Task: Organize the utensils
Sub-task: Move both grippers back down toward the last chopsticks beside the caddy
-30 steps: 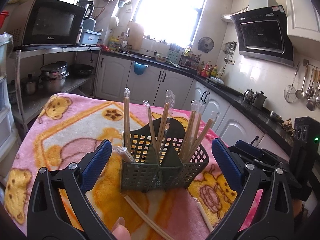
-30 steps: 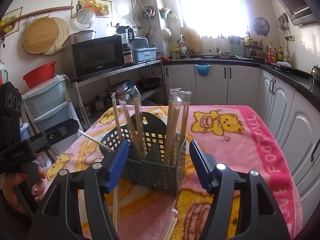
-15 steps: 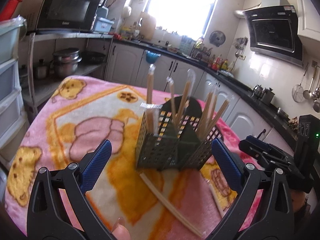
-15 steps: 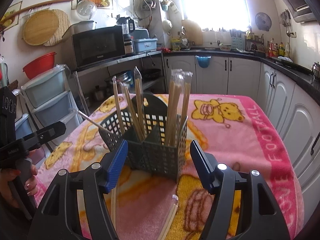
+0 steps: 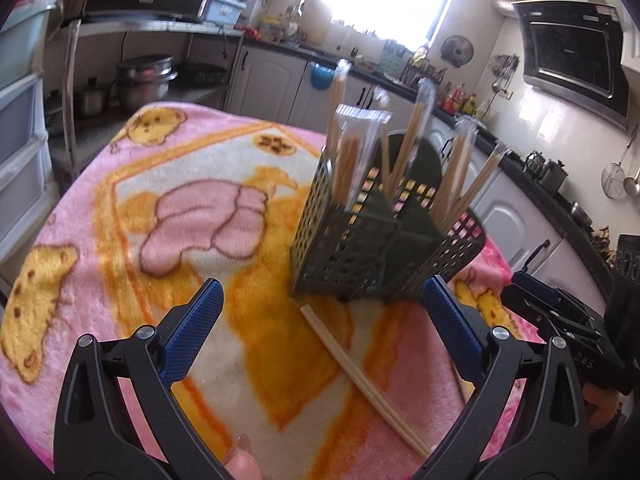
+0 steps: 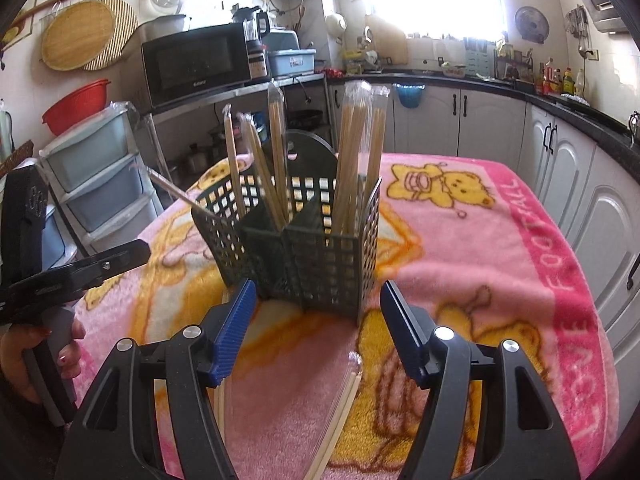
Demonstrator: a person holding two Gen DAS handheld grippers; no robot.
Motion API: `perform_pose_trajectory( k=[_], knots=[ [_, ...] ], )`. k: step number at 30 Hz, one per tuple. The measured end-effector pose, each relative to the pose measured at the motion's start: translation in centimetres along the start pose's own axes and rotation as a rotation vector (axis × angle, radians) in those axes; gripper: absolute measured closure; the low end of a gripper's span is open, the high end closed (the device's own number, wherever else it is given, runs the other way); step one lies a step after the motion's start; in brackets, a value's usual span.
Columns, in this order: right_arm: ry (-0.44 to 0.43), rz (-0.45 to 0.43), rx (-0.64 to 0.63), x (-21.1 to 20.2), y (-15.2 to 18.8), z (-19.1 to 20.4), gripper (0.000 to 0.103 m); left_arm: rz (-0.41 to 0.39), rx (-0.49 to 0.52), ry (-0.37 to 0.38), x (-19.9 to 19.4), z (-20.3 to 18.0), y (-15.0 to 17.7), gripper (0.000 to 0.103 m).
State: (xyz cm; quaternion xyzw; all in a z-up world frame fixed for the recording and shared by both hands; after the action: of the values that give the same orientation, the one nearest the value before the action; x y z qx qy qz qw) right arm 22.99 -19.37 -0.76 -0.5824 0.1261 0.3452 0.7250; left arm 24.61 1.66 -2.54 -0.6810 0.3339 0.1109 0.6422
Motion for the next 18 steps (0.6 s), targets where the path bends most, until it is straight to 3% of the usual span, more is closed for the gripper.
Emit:
perform_pose_trajectory(
  k=[7, 18],
  knots=[
    [0.012, 0.066, -0.001, 1.3, 1.9, -0.4, 0.041, 0.068, -0.012, 0.001, 2.2, 0.0, 1.6, 0.011],
    [0.033, 0.154, 0.034, 2.9, 4.2, -1.8, 0.041, 0.172, -0.065, 0.073, 6.1, -1.5, 3.6, 0.011]
  ],
)
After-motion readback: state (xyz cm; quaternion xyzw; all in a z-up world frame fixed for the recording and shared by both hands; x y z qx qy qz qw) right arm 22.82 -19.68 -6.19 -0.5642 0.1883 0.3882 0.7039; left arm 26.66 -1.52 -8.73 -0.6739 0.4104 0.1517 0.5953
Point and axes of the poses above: each gripper's, at about its wrist camera, not at the fingertips, and x roughly the way its jaws point, z to its left, y to its underside, the point moved 9 cm from there along x, roughly the way its jaws point, and after that the axes turned 13 degrees about x, right-handed, at the moved point
